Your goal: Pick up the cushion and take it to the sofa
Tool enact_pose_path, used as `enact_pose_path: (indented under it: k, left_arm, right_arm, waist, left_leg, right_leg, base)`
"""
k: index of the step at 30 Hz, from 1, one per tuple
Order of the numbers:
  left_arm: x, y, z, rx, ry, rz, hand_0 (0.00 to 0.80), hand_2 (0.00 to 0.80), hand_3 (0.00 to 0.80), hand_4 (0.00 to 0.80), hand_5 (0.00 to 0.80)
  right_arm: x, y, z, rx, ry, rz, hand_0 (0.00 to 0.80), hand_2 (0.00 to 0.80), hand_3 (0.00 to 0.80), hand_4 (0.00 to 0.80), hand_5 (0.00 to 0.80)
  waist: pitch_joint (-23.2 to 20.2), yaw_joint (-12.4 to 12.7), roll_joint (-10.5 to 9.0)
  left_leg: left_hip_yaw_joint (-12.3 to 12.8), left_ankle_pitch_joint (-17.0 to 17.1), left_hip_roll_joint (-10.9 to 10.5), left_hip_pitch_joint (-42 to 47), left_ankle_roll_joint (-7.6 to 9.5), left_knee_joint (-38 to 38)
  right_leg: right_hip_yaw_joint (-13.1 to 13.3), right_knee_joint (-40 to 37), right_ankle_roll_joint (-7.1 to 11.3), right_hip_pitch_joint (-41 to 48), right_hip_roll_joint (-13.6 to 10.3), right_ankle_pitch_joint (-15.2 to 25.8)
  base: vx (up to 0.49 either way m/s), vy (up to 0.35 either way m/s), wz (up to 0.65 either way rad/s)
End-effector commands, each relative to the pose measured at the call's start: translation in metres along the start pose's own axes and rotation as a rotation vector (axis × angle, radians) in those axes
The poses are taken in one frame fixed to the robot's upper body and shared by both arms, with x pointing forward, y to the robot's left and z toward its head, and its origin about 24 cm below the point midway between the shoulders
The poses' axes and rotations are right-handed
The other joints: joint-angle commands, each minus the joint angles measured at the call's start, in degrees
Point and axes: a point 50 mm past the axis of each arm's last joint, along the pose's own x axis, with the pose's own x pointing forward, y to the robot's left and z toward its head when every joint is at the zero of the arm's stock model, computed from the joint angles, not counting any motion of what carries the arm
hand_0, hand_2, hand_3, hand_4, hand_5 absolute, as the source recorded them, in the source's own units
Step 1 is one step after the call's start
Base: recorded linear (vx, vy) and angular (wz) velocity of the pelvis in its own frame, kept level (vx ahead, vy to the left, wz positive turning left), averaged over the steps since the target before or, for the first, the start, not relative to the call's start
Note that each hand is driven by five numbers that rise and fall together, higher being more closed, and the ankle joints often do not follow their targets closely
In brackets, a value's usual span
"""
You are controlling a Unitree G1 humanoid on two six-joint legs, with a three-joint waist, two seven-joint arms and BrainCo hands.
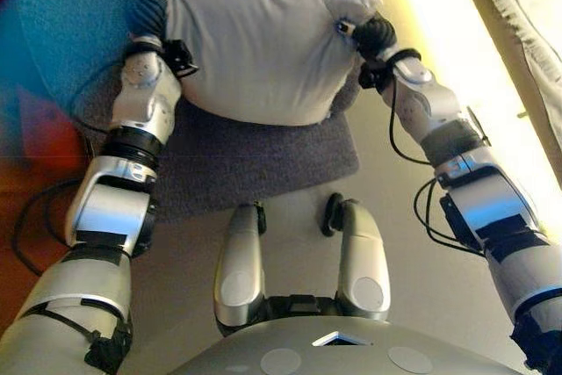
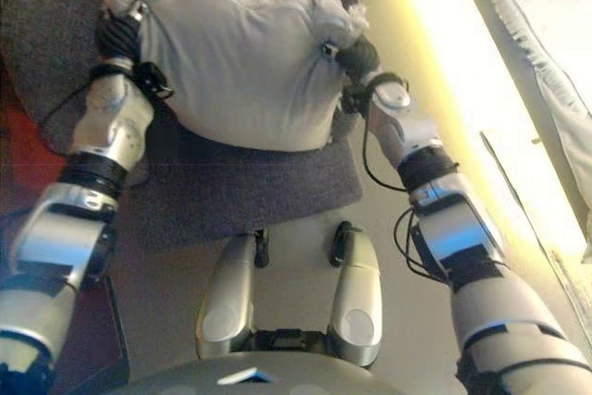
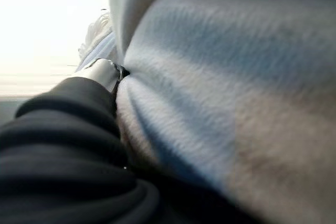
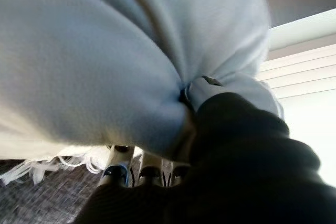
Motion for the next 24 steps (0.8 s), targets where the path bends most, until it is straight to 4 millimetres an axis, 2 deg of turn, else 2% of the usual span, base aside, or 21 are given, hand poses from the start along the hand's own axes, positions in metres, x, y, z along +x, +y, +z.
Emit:
enact_pose_path:
  k: [1,6,11,12,13,14,15,16,17,18,24]
  left_arm:
    - [0.009,-0.058,0.075,-0.055,-0.231,-0.174,0.8,0.8,0.8,0.8,0.8]
    - [0.012,-0.068,0.094,-0.085,-0.254,-0.197,0.8,0.8,0.8,0.8,0.8]
    - [0.014,-0.07,0.095,-0.074,-0.233,-0.199,0.8,0.8,0.8,0.8,0.8]
    - [0.015,-0.069,0.093,-0.082,-0.214,-0.19,0.8,0.8,0.8,0.8,0.8]
    - [0.015,-0.069,0.093,-0.087,-0.207,-0.187,0.8,0.8,0.8,0.8,0.8]
    - [0.016,-0.069,0.091,-0.104,-0.191,-0.192,0.8,0.8,0.8,0.8,0.8]
    - [0.017,-0.068,0.09,-0.113,-0.179,-0.2,0.458,0.458,0.458,0.458,0.458]
    - [0.017,-0.068,0.088,-0.113,-0.167,-0.201,0.0,0.0,0.0,0.0,0.0]
    - [0.017,-0.068,0.086,-0.106,-0.164,-0.198,0.0,0.0,0.0,0.0,0.0]
    - [0.017,-0.067,0.085,-0.1,-0.163,-0.197,0.0,0.0,0.0,0.0,0.0]
    - [0.023,-0.045,0.082,-0.086,-0.141,-0.113,0.0,0.0,0.0,0.0,0.0]
  right_arm:
    - [0.01,0.044,0.068,-0.001,-0.233,0.163,0.8,0.8,0.8,0.8,0.8]
    - [0.012,0.047,0.073,-0.018,-0.217,0.171,0.8,0.8,0.8,0.8,0.8]
    - [0.014,0.047,0.065,-0.036,-0.149,0.179,0.8,0.8,0.8,0.8,0.8]
    - [0.014,0.046,0.061,-0.041,-0.127,0.176,0.69,0.69,0.69,0.69,0.69]
    - [0.014,0.046,0.06,-0.044,-0.121,0.171,0.536,0.536,0.536,0.536,0.536]
    - [0.014,0.043,0.059,-0.045,-0.115,0.16,0.0,0.0,0.0,0.0,0.0]
    - [0.014,0.042,0.058,-0.034,-0.115,0.153,0.0,0.0,0.0,0.0,0.0]
    - [0.014,0.04,0.058,-0.024,-0.116,0.15,0.0,0.0,0.0,0.0,0.0]
    - [0.014,0.038,0.058,-0.013,-0.118,0.149,0.0,0.0,0.0,0.0,0.0]
    - [0.014,0.038,0.059,-0.01,-0.12,0.15,0.0,0.0,0.0,0.0,0.0]
    - [0.012,0.029,0.055,0.001,-0.121,0.12,0.0,0.0,0.0,0.0,0.0]
  waist:
    - [-2.6,-0.4,1.7]
    - [-3.0,-0.8,1.61]
    - [-3.0,-1.2,1.57]
    - [-3.0,-1.3,1.57]
    - [-2.9,-1.4,1.58]
    - [-2.8,-1.6,1.55]
    - [-2.8,-1.7,1.53]
    - [-2.7,-1.8,1.5]
    - [-2.6,-1.9,1.48]
    - [-2.5,-2.0,1.27]
    - [-2.9,-2.2,1.18]
  left_leg:
    - [0.6,-8.1,-0.4,1.8,0.44,4.4]
    - [1.0,-8.3,-0.1,1.8,0.21,4.4]
    - [1.1,-7.8,0.2,1.8,-0.13,3.7]
    - [1.1,-7.7,0.2,1.7,-0.23,3.6]
    - [1.1,-7.6,0.2,1.7,-0.25,3.5]
    - [1.3,-7.4,0.2,1.7,-0.26,3.2]
    - [1.4,-7.3,0.3,1.7,-0.29,3.1]
    - [1.5,-7.2,0.4,1.7,-0.32,3.1]
    - [1.5,-7.1,0.4,1.6,-0.37,3.1]
    - [1.8,-5.4,0.4,0.8,-0.11,2.6]
    - [2.3,-4.0,0.5,2.4,-0.19,0.4]
  right_leg:
    - [3.5,-5.9,5.6,5.5,-5.4,3.3]
    - [3.5,-6.1,5.76,5.6,-5.6,3.1]
    - [3.6,-6.8,5.72,5.5,-5.4,3.4]
    - [3.7,-7.0,5.65,5.5,-5.3,3.5]
    - [3.7,-7.0,5.63,5.4,-5.2,3.5]
    - [3.9,-7.3,5.61,5.4,-5.1,3.7]
    - [3.9,-7.4,5.6,5.3,-5.1,3.7]
    - [4.0,-7.4,5.6,5.2,-5.0,3.8]
    - [4.1,-7.5,5.62,5.1,-4.9,3.8]
    - [4.0,-8.3,5.18,4.6,-5.0,5.4]
    - [3.6,-10.0,5.23,5.9,-5.0,6.1]
  base:
    - [0.052,0.003,-0.1]
    - [0.019,-0.009,-0.02]
    - [0.004,-0.005,0.02]
    - [0.0,0.0,0.0]
    - [0.0,0.0,0.0]
    - [0.0,0.0,0.0]
    - [0.0,0.0,0.0]
    - [0.0,0.0,0.0]
    - [-0.079,0.008,-0.03]
    - [-0.078,0.007,-0.04]
    - [0.015,0.014,-0.04]
